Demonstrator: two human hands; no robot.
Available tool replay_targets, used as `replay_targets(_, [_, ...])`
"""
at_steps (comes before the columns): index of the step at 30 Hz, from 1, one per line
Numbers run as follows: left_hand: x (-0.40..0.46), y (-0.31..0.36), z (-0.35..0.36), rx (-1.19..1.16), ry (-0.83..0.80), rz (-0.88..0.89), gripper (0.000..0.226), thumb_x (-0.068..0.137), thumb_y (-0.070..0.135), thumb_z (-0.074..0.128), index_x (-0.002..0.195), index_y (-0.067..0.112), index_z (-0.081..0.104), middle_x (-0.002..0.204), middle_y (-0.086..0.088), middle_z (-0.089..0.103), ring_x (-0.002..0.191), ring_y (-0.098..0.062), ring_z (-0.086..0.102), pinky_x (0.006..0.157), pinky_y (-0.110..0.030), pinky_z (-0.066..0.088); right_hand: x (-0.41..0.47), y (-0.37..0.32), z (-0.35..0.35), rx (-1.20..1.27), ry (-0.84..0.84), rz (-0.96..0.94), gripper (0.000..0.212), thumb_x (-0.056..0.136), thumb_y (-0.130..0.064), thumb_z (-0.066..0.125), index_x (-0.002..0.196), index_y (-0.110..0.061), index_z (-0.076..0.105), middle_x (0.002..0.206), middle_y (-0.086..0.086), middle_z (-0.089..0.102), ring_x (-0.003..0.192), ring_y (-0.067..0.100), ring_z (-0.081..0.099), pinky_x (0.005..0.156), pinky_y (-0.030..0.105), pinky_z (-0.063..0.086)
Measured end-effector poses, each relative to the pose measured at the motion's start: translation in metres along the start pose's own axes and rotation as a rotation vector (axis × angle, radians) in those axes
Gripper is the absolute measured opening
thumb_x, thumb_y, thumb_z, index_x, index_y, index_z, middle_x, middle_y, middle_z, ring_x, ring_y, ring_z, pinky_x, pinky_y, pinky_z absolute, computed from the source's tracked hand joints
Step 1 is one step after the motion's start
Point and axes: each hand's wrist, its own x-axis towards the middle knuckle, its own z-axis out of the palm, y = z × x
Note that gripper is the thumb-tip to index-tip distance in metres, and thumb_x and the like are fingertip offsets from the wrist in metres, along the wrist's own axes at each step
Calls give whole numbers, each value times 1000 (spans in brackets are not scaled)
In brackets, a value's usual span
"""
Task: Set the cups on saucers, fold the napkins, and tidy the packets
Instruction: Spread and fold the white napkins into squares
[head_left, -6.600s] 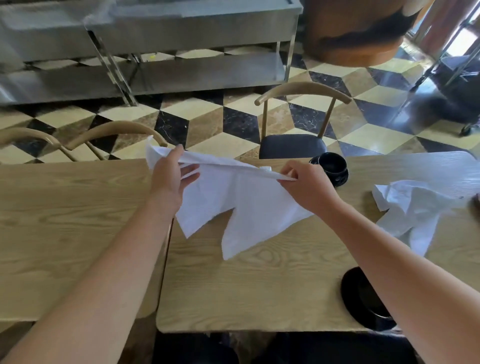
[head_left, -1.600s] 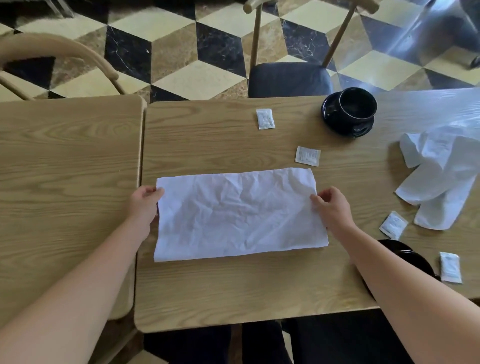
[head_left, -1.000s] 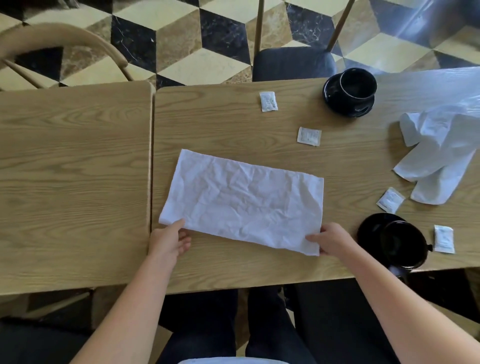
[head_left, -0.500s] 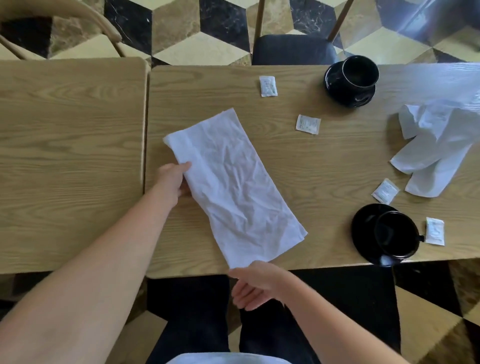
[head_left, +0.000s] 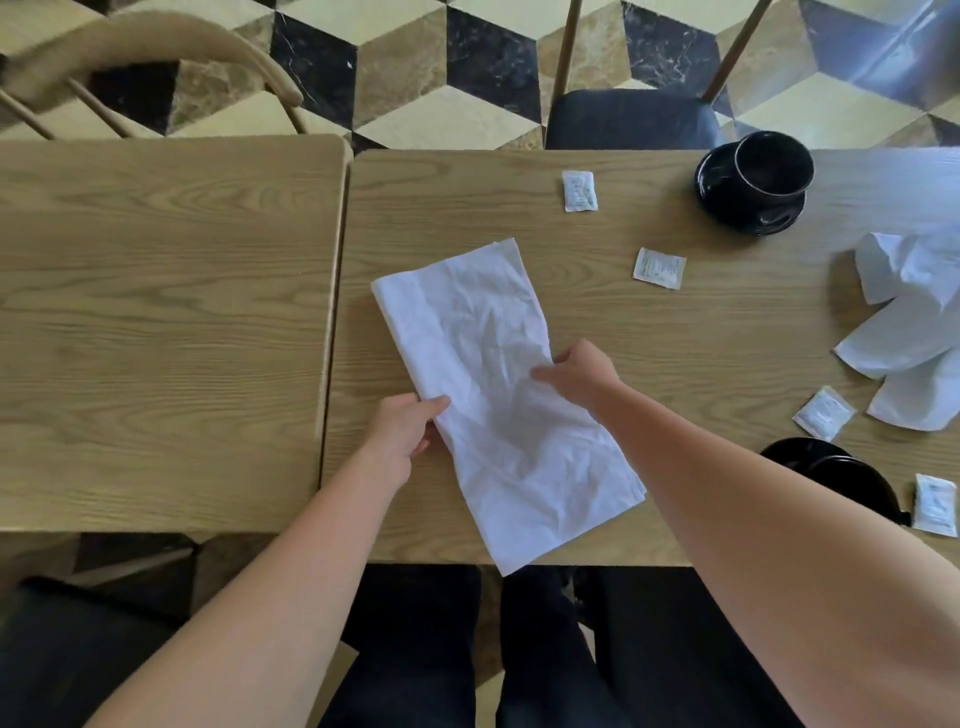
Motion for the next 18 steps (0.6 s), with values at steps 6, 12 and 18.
replay_targets(6, [-8, 27, -16, 94, -16, -8, 15, 94, 27, 68, 82, 19, 67, 68, 1, 57, 55, -11, 45, 48, -23, 32, -10, -12, -26, 217, -65, 21, 20, 79, -29, 83, 87, -12, 76, 82, 4, 71, 69, 21, 67, 60, 24, 54])
replay_targets(12, [-35, 97, -27, -42, -150, 30, 17, 97, 30, 65, 85, 17, 65, 57, -1, 57, 38, -12, 50, 41, -20, 42, -32, -53, -101, 199, -22, -94, 37, 78, -38, 82, 58, -16, 58, 57, -4, 54, 52, 15, 42, 50, 25, 31])
replay_targets(18, [-68, 180, -15, -212, -237, 301, 14, 99, 22, 63, 95, 9, 62, 76, -12, 76, 64, -20, 75, 59, -27, 60, -61, -104, -156, 389, 77, -183, 25, 85, -34, 79, 87, -9, 75, 63, -4, 74, 42, 4, 55, 39, 15, 38])
